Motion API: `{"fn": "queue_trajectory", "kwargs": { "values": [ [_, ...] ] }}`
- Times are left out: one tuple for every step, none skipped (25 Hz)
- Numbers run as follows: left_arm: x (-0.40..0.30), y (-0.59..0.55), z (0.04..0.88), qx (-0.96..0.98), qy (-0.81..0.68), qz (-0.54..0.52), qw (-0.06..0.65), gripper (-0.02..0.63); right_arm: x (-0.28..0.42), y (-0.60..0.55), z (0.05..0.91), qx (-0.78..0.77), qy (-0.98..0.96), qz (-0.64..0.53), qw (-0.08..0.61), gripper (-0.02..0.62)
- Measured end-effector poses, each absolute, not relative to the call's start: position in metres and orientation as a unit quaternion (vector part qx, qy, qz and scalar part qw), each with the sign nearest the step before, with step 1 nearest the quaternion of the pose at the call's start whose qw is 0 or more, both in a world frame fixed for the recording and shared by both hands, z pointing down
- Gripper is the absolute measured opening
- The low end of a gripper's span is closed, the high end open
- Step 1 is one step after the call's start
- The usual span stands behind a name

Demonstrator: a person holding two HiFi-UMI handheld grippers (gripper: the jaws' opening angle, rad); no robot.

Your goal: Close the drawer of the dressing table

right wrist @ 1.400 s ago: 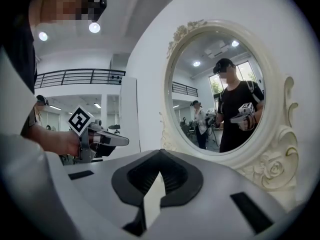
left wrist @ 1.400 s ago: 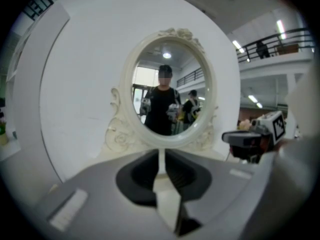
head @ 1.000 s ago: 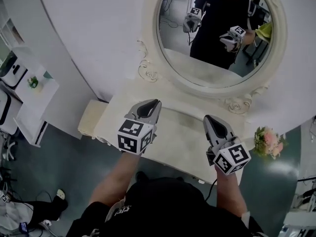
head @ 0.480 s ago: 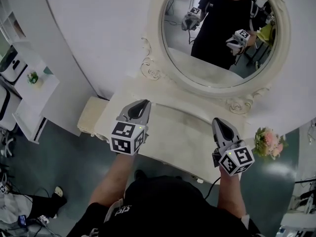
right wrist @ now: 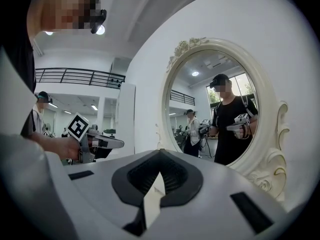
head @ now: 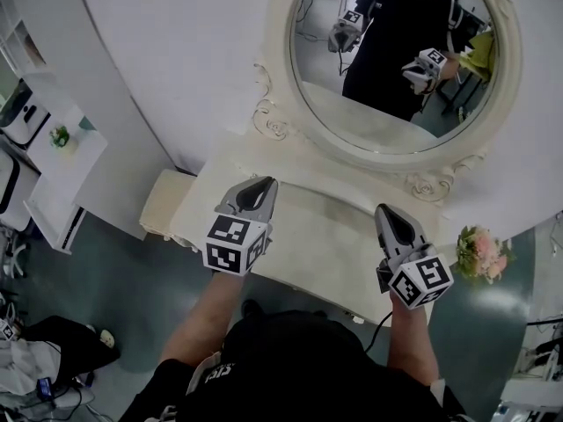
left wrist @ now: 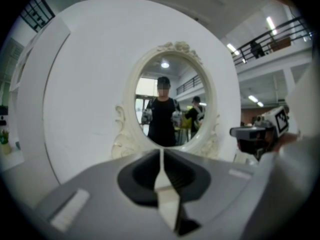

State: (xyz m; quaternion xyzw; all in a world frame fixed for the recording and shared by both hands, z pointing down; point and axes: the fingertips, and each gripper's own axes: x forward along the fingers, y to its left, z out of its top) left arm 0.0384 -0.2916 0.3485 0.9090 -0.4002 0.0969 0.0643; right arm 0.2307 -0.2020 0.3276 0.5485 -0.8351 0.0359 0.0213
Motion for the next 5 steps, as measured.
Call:
{"fn": "queue_trajectory", "kwargs": {
  "values": [
    [0.0393,-0.2909,0.3483,0.91,-0.399,0.098,0.063,0.028,0.2305,-0.2024,0.3275,0.548,-0.835,0.036,0.02,-0.008],
    [0.0398,-0.2905,0.3482,0.91,-0.398,0.099,0.062,0.028,0.2305,-0.2028,0.3275,0.548,-0.835,0.036,0.019,-0.008],
    [0.0399,-0.2904,0.348,0.91,-0.397,0.099,0.062,0.028,0.2304,-0.2032,0.3276,0.548,-0.835,0.036,0.018,-0.008],
    [0.0399,-0.2904,0.3478,0.91,-0.397,0.099,0.062,0.028,0.2302,-0.2037,0.3275,0.548,-0.836,0.036,0.017,-0.008],
    [0.0398,-0.2905,0.3476,0.911,-0.396,0.099,0.063,0.028,0.23,-0.2042,0.3275,0.548,-0.836,0.037,0.017,-0.008]
  ]
}}
